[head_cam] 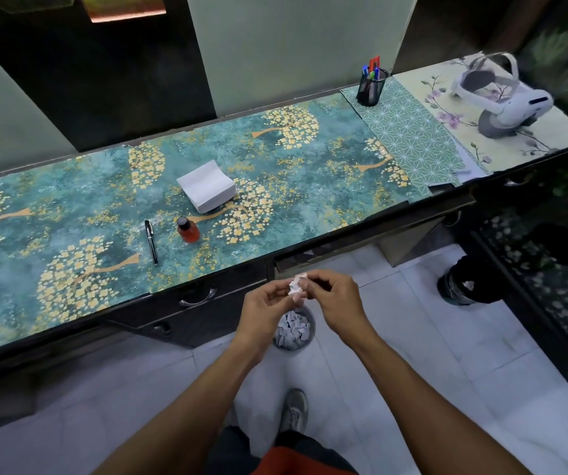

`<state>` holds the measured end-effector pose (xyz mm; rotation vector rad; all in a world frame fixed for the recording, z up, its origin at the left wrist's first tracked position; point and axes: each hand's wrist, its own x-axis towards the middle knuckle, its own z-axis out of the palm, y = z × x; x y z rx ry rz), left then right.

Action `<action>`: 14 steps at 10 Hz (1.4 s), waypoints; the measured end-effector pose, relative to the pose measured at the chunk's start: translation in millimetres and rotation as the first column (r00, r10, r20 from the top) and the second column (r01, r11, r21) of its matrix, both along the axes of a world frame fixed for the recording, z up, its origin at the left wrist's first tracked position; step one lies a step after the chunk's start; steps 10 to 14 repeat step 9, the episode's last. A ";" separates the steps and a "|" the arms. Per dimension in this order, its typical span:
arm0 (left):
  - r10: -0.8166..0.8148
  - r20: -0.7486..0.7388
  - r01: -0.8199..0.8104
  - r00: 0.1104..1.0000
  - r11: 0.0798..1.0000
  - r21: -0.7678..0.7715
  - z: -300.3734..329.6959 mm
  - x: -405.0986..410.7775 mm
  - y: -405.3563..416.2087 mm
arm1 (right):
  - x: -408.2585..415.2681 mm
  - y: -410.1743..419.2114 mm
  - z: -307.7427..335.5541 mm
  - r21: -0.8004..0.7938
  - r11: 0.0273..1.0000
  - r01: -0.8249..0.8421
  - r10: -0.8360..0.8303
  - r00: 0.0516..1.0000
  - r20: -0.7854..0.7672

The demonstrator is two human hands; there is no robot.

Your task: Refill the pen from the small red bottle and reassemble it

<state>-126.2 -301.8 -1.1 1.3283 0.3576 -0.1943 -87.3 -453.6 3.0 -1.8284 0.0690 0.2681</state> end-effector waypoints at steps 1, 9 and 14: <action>0.031 -0.034 -0.029 0.999 0.999 0.042 2.6 2.6 -2.8 | 1.9 -1.3 0.3 -0.049 0.999 -0.020 0.022 0.999 0.036; 0.280 -0.159 -0.230 0.947 0.934 0.274 -7.1 -20.0 29.3 | 18.8 -5.3 -77.4 -0.805 0.570 -0.165 0.260 0.965 -0.014; 0.280 -0.159 -0.230 0.947 0.934 0.274 -7.1 -20.0 29.3 | 18.8 -5.3 -77.4 -0.805 0.570 -0.165 0.260 0.965 -0.014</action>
